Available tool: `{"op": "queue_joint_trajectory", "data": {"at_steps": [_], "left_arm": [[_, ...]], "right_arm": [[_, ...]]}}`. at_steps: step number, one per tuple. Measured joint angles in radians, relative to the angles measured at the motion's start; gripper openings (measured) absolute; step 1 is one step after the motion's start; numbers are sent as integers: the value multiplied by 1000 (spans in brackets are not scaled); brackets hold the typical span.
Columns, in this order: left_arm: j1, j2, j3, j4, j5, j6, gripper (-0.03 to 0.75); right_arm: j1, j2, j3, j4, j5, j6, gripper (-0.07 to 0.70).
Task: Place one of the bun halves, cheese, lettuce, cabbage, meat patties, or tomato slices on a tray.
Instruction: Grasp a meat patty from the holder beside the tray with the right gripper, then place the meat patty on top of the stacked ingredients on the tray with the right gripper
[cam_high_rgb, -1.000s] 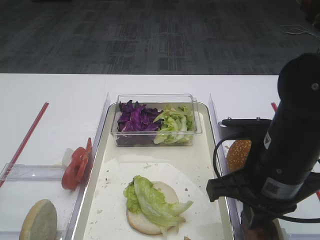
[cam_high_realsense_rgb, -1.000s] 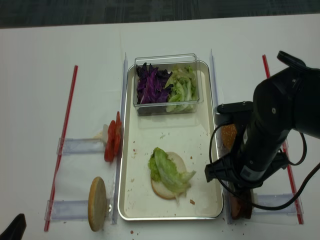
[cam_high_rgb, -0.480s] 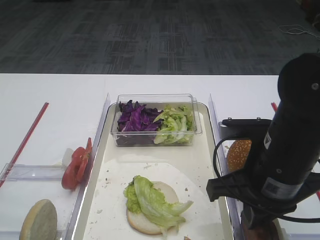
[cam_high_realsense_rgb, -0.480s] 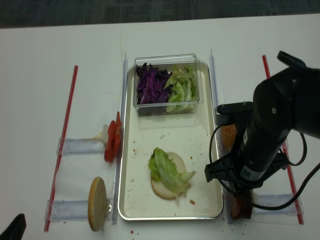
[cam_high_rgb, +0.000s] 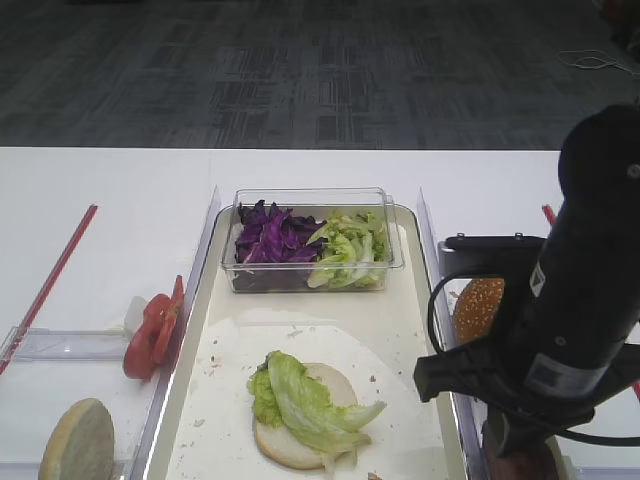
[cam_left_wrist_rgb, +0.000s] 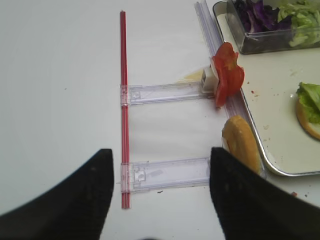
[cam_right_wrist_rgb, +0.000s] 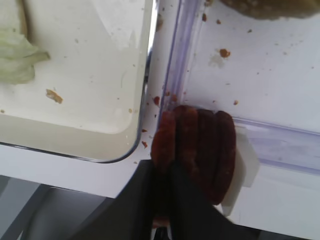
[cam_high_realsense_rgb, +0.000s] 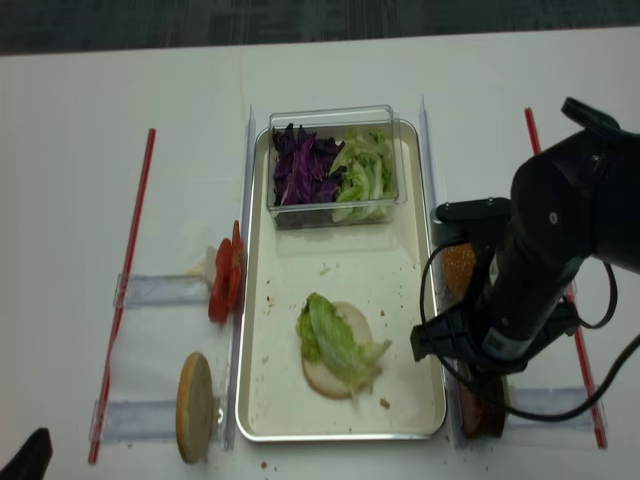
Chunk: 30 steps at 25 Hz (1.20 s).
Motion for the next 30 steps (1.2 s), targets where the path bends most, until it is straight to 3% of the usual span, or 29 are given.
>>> {"op": "queue_joint_trajectory", "data": {"at_steps": [30], "left_arm": [[0, 0, 0, 0, 0, 0, 428]], "right_arm": [[0, -171, 0, 12, 49, 2, 79]]}}
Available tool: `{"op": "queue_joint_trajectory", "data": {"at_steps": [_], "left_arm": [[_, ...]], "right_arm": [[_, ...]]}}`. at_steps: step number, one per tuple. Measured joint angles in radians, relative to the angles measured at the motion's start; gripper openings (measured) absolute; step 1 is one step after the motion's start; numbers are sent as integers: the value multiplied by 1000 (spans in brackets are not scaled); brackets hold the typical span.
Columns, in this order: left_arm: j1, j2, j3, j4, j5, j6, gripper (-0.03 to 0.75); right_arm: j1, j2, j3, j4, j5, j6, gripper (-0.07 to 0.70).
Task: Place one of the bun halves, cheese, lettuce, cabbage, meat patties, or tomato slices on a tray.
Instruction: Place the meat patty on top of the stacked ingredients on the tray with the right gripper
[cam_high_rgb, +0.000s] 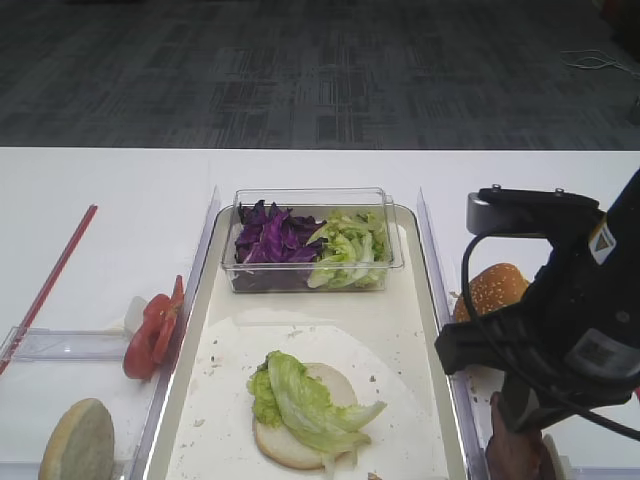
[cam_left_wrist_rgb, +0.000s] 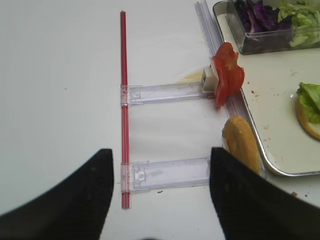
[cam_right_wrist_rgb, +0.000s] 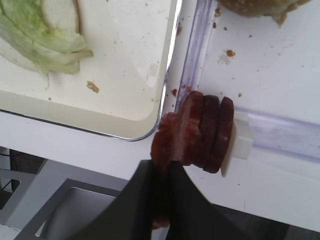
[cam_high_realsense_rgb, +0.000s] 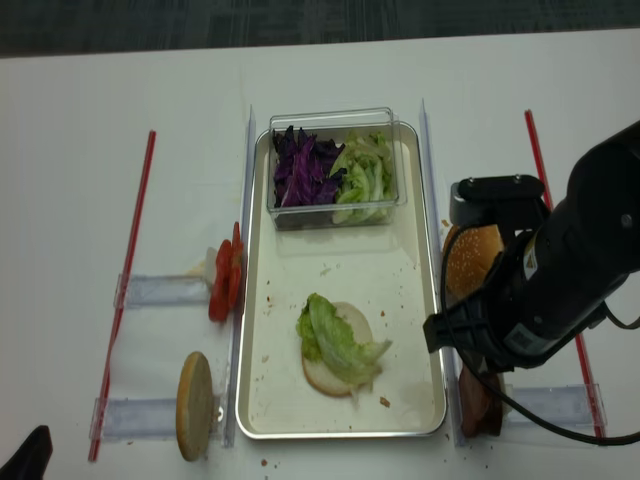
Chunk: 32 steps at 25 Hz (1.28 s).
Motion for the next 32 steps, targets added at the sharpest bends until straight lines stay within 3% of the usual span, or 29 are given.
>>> {"op": "queue_joint_trajectory", "data": {"at_steps": [16, 29, 32], "left_arm": [[0, 0, 0, 0, 0, 0, 428], [0, 0, 0, 0, 0, 0, 428], [0, 0, 0, 0, 0, 0, 428]], "right_arm": [[0, 0, -43, 12, 11, -17, 78], [0, 113, -124, 32, 38, -99, 78], [-33, 135, -140, 76, 38, -141, 78]]}}
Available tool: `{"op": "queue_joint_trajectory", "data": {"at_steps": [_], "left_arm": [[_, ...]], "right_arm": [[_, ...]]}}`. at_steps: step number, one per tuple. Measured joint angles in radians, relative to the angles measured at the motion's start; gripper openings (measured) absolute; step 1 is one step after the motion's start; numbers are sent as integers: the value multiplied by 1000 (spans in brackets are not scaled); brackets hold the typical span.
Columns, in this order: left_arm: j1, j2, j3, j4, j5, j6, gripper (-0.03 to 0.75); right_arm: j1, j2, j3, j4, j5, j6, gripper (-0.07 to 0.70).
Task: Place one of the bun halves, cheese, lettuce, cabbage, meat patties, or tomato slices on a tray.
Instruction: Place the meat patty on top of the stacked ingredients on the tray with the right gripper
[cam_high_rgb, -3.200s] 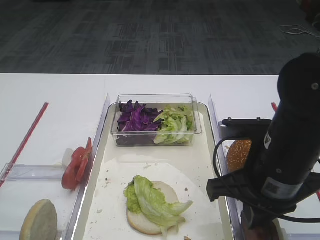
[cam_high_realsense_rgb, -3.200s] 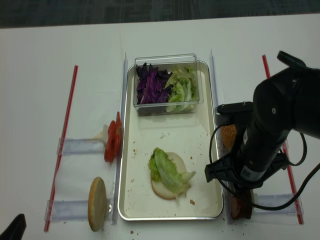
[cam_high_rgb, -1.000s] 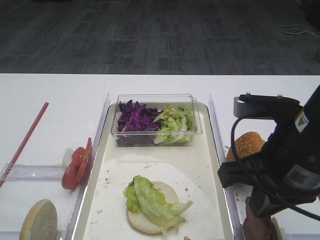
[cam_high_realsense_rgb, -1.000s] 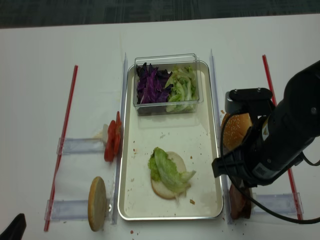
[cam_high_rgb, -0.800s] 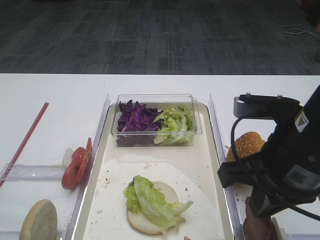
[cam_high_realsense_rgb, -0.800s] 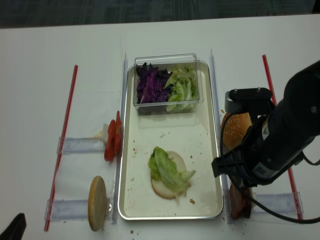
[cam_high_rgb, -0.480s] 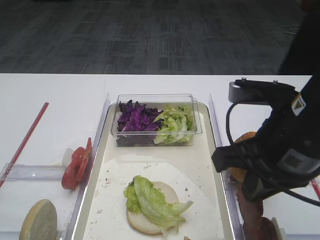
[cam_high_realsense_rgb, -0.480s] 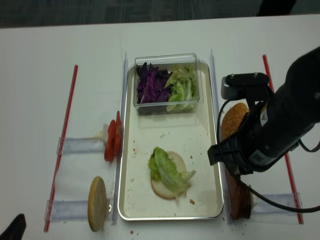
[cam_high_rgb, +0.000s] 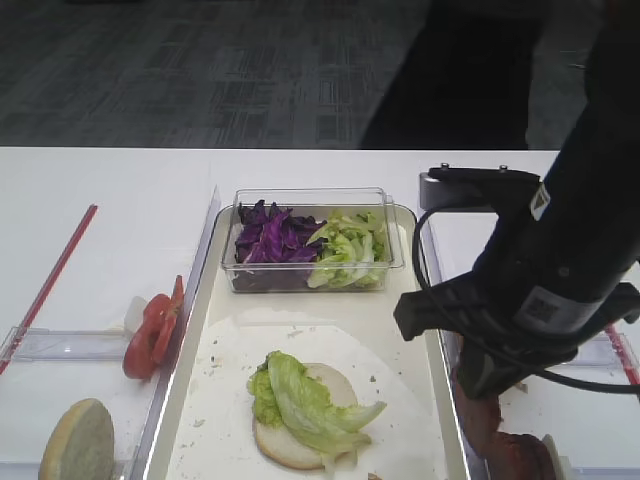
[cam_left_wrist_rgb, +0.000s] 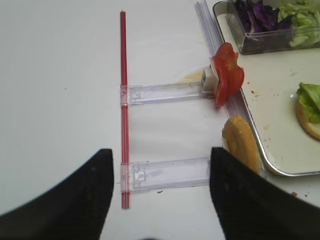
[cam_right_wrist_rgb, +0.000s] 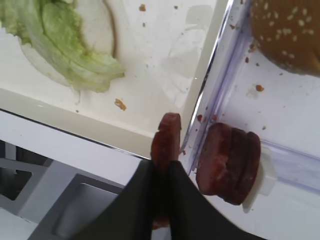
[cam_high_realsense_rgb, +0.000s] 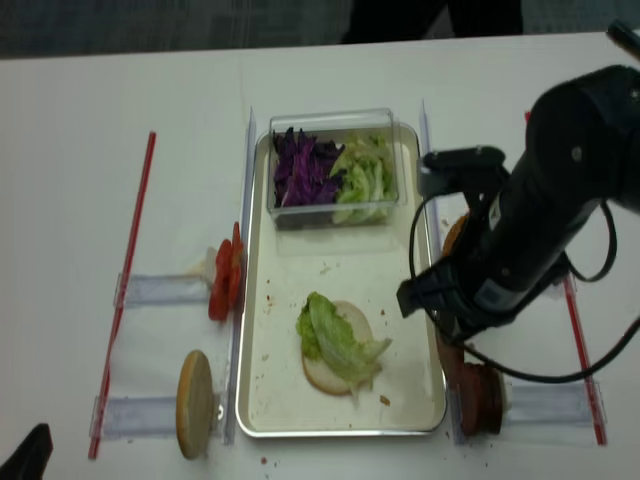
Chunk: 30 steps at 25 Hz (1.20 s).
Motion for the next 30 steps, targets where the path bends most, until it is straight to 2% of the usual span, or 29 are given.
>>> {"op": "queue_joint_trajectory", "data": {"at_steps": [5, 10, 20, 25, 30], "left_arm": [[0, 0, 0, 0, 0, 0, 428], [0, 0, 0, 0, 0, 0, 428], [0, 0, 0, 0, 0, 0, 428], [0, 0, 0, 0, 0, 0, 428], [0, 0, 0, 0, 0, 0, 428]], "right_arm": [[-105, 24, -6, 161, 5, -175, 78], [-150, 48, -8, 279, 15, -334, 78], [-163, 163, -8, 545, 22, -613, 78], [-163, 231, -8, 678, 66, -757, 78], [-163, 281, -8, 765, 77, -838, 78]]}}
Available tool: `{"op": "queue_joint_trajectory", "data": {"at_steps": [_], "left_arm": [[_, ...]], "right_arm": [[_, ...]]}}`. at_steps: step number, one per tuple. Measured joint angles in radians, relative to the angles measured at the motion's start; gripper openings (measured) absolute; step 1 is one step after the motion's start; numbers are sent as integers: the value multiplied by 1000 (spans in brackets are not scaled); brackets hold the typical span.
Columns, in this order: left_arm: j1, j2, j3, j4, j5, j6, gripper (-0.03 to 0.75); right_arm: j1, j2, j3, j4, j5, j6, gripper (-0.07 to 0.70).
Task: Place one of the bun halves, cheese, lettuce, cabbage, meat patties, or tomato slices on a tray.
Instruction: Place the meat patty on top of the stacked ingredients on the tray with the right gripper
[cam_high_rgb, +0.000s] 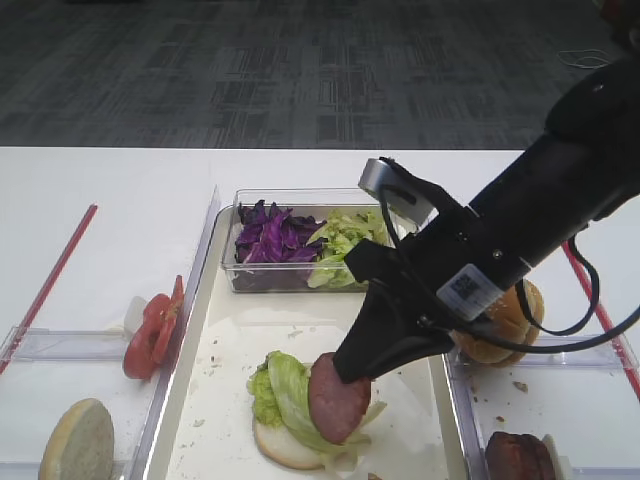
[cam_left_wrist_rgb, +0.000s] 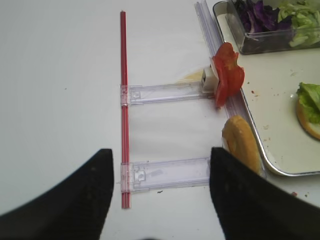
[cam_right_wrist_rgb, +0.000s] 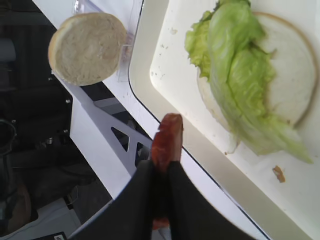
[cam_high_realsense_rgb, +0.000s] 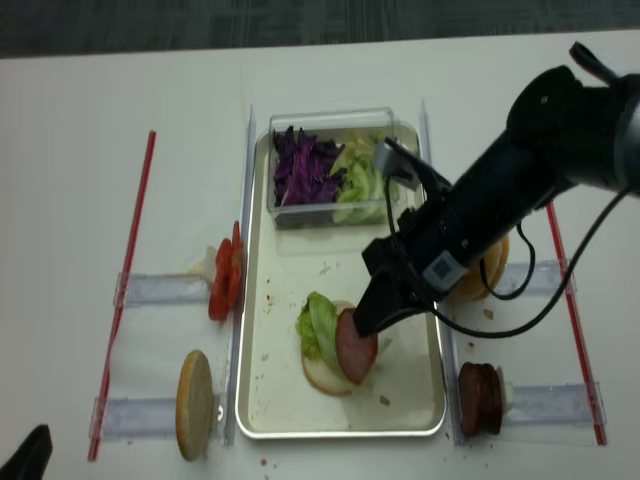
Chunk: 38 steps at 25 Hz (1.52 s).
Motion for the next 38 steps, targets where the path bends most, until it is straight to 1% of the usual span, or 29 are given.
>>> {"op": "queue_joint_trajectory", "data": {"at_steps": [3, 6, 9, 11, 20, 28, 38], "left_arm": [[0, 0, 0, 0, 0, 0, 428], [0, 0, 0, 0, 0, 0, 428], [0, 0, 0, 0, 0, 0, 428], [0, 0, 0, 0, 0, 0, 428], [0, 0, 0, 0, 0, 0, 428], [0, 0, 0, 0, 0, 0, 428], [0, 0, 0, 0, 0, 0, 428]], "right_arm": [[0, 16, 0, 41, 9, -50, 78], [0, 32, 0, 85, 19, -77, 78], [0, 60, -2, 131, 45, -109, 78], [0, 81, -4, 150, 51, -128, 78], [0, 161, -73, 169, 54, -160, 78], [0, 221, -75, 169, 54, -165, 76], [0, 251, -81, 169, 49, -217, 75]]}}
